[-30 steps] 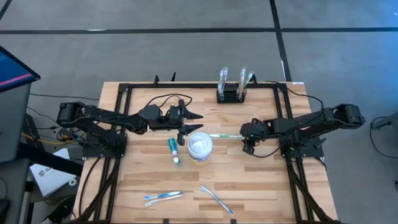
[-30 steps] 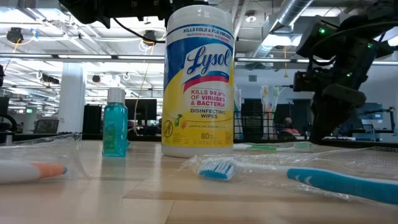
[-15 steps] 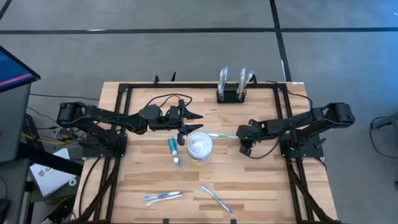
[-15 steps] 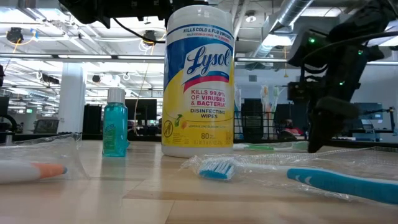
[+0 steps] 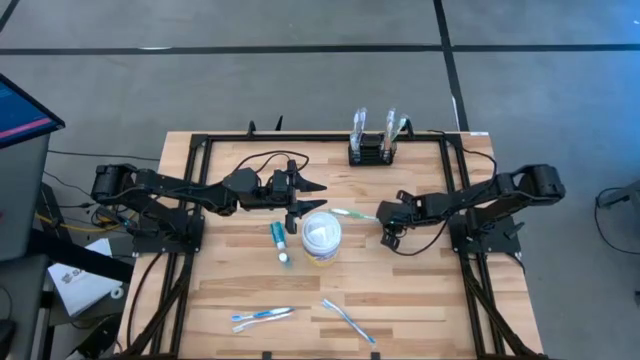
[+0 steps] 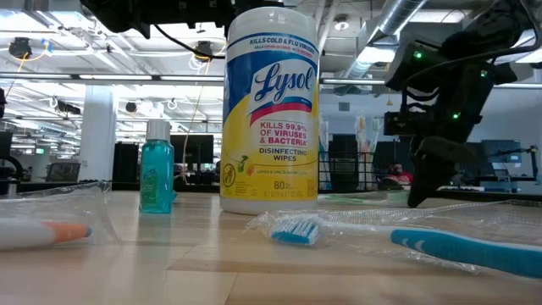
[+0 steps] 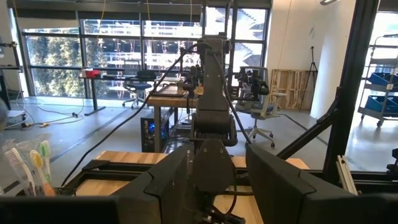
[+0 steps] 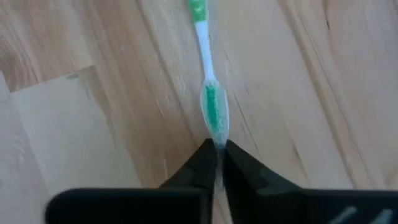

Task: Pick & Place toothbrushing station
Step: Put the green toothbrush into the black mesh organizer

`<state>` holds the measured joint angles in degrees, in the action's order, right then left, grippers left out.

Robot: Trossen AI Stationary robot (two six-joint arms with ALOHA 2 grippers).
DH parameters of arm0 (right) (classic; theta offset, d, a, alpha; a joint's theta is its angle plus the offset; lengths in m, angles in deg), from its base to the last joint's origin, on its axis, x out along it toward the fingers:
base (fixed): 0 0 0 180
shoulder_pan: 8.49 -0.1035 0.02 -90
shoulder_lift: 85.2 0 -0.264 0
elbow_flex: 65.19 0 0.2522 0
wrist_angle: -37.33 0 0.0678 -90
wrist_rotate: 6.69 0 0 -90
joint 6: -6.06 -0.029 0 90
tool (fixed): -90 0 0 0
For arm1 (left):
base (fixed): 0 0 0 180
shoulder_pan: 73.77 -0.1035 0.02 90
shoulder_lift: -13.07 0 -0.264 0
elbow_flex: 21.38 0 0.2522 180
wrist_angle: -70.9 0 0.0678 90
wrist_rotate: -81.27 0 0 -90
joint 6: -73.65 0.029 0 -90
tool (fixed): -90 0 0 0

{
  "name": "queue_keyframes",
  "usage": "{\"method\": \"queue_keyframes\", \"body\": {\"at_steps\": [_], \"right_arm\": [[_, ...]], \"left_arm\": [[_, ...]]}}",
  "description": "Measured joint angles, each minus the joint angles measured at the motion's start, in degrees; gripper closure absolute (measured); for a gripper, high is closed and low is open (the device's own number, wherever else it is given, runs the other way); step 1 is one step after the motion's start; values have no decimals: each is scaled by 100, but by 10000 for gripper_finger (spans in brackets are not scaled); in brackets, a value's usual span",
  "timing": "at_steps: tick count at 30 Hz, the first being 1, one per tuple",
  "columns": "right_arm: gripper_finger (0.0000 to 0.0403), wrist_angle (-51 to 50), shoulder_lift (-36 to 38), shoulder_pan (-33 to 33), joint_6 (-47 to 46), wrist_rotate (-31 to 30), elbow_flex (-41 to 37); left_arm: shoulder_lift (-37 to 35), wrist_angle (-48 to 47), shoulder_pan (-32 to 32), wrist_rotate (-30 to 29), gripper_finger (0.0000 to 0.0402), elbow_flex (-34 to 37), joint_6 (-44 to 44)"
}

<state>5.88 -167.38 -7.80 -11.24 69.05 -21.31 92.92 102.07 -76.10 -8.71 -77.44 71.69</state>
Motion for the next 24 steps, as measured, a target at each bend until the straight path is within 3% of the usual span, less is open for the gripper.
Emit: {"method": "queue_keyframes", "body": {"at_steps": [11, 24], "right_arm": [[402, -200, 138, 7, 148, -111, 29], [403, -2293, 189, -292, 424, -1441, 1429]], "left_arm": [[0, -13, 0, -1, 243, 0, 0], [0, -17, 0, -2, 243, 0, 0]]}}
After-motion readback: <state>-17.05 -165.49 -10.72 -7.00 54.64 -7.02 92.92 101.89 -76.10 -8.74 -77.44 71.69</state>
